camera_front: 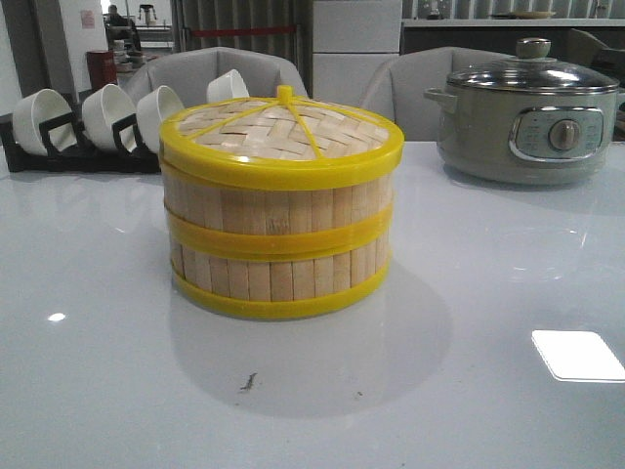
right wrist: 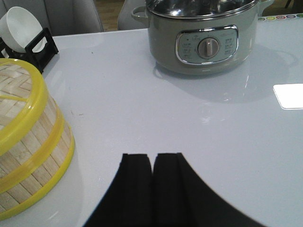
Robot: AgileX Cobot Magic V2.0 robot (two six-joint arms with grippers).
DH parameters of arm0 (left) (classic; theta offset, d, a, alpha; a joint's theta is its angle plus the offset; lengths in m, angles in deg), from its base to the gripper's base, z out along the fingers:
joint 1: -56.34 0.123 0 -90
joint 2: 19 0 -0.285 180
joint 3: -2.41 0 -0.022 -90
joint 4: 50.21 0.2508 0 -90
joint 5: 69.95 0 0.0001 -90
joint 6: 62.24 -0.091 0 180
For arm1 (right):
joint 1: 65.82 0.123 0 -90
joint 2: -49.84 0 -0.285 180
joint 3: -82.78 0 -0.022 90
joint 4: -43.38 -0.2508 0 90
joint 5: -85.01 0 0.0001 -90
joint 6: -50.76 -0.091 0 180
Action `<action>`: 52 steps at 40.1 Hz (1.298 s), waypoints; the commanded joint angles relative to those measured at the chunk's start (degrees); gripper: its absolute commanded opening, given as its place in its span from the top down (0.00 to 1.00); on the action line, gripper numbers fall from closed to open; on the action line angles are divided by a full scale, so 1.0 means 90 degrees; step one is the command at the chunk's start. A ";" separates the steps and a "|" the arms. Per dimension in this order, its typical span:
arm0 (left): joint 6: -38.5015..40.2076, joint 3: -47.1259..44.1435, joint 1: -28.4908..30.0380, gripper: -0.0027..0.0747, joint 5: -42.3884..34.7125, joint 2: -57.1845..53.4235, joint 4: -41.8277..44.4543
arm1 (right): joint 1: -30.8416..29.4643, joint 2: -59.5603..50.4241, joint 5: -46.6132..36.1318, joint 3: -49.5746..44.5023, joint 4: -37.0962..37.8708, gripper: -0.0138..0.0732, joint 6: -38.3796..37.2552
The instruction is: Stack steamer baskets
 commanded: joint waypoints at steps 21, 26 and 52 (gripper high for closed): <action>-0.1125 -0.0004 0.0008 0.85 -0.0439 -0.0068 -0.0882 | -0.0036 -0.0037 -0.0486 0.0186 0.0063 0.81 0.0020; -0.1125 -0.0004 0.0008 0.85 -0.0496 -0.0068 -0.0841 | -0.0036 -0.0037 -0.0486 0.0186 0.0063 0.81 0.0020; -0.1125 -0.0004 0.0008 0.85 -0.0005 -0.0068 -0.0532 | -0.0036 -0.0037 -0.0486 0.0186 0.0063 0.81 0.0020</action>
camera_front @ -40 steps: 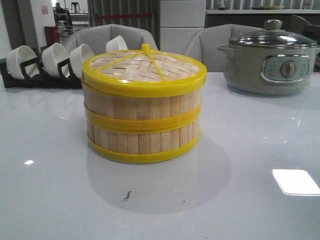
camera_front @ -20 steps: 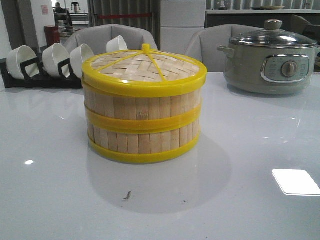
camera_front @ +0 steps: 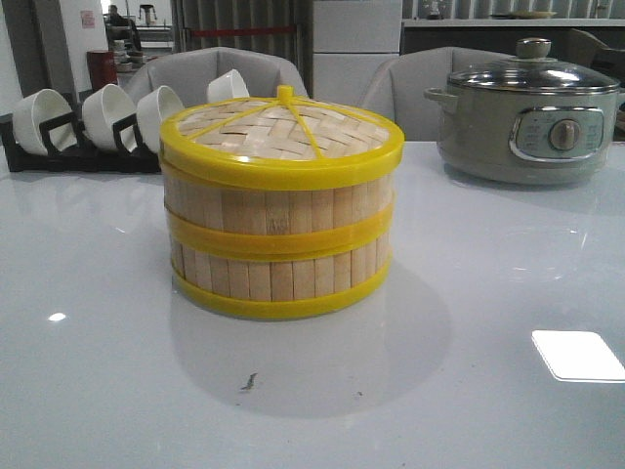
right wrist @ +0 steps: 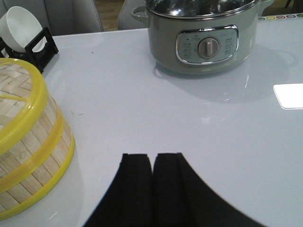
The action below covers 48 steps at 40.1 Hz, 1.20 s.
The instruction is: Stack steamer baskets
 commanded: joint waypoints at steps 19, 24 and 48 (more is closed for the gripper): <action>0.0000 -0.0004 0.0008 0.85 -0.0491 -0.0068 0.0006 | -0.0036 -0.0037 -0.0486 0.0186 0.0063 0.81 0.0020; 0.0000 -0.0004 0.0008 0.85 -0.0491 -0.0068 0.0006 | -0.0036 -0.0037 -0.0486 0.0186 0.0063 0.81 0.0020; 0.0000 -0.0004 0.0008 0.85 -0.0491 -0.0068 0.0006 | -0.0218 -0.2187 -0.0445 -0.1299 0.0185 0.81 0.0307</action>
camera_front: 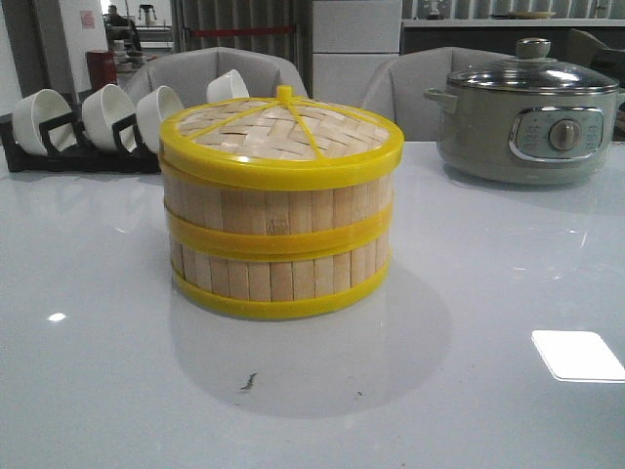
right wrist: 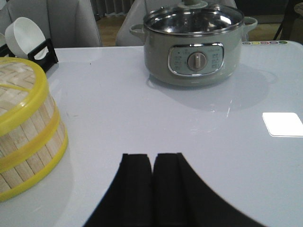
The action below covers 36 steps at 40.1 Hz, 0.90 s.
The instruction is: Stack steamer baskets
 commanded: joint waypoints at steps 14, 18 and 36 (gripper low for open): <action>0.0000 -0.0004 0.0008 0.85 -0.0501 -0.0068 -0.0004 | -0.0069 -0.2312 -0.0504 -0.1478 -0.0129 0.81 0.0018; 0.0000 -0.0004 0.0008 0.85 -0.0501 -0.0068 -0.0004 | -0.0069 -0.2697 -0.0089 -0.1503 -0.0136 0.81 0.0025; 0.0000 -0.0004 0.0008 0.85 -0.0501 -0.0068 -0.0004 | -0.0069 -0.3292 0.0358 -0.1503 -0.0129 0.81 0.0040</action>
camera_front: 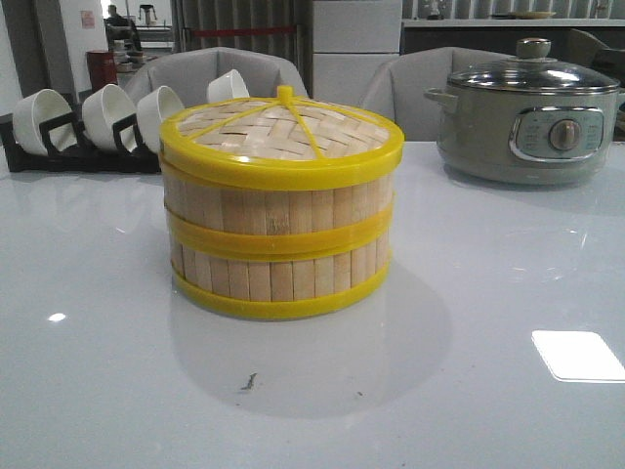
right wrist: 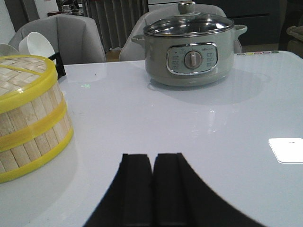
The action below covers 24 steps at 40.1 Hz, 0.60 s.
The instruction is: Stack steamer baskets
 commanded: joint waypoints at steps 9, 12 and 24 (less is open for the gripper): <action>0.0000 -0.0004 0.0008 0.85 -0.0501 -0.0068 -0.0004 | -0.0029 -0.0142 -0.0505 0.0096 0.0015 0.81 0.0040; 0.0000 -0.0004 0.0008 0.85 -0.0501 -0.0068 -0.0004 | -0.0029 -0.0130 -0.0546 0.0096 0.0015 0.81 0.0040; 0.0000 -0.0004 0.0008 0.85 -0.0501 -0.0068 -0.0004 | -0.0029 -0.0131 -0.0545 0.0096 0.0015 0.81 0.0040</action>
